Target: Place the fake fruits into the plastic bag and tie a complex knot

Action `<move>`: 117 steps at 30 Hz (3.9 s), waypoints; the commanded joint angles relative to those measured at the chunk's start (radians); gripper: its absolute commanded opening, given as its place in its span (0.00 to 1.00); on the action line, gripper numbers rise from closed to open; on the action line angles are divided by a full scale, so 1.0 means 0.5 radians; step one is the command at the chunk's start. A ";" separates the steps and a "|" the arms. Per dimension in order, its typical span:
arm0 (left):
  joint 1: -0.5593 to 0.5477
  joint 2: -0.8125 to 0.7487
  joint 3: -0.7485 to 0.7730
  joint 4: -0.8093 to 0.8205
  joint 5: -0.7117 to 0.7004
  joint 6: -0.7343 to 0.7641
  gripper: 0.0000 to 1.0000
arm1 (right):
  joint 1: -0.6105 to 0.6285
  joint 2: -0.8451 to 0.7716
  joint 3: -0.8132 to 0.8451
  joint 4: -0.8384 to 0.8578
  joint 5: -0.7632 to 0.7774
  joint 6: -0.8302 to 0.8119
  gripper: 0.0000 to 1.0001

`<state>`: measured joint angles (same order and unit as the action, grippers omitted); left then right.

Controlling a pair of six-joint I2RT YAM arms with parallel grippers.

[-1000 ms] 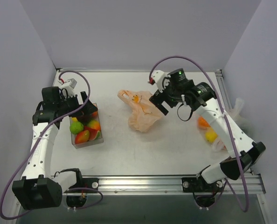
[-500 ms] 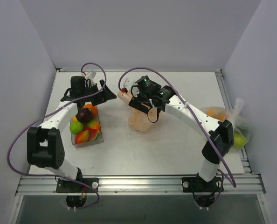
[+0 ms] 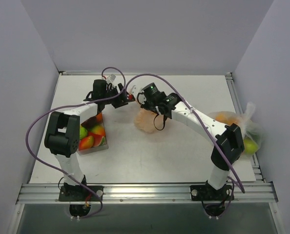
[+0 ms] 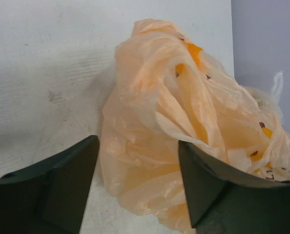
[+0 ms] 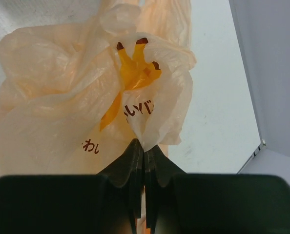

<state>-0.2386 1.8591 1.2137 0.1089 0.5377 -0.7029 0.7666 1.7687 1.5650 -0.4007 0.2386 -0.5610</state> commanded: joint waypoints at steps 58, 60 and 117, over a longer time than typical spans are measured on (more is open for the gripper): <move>-0.786 -1.343 -0.586 -1.338 0.514 2.725 0.00 | -1.435 -0.889 -0.713 -0.275 -1.674 0.907 0.80; -0.866 -1.347 -0.614 -1.328 0.419 2.752 0.00 | -1.423 -0.896 -0.569 -0.343 -1.576 0.868 0.87; -1.103 -1.626 -0.292 -2.279 -0.060 3.550 0.00 | -1.278 -0.858 0.374 -0.662 -1.367 0.885 0.00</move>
<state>-0.7860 1.0763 1.0874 -0.8944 0.5560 0.9447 0.1467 1.4063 1.7638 -0.7826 -0.3950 -0.2058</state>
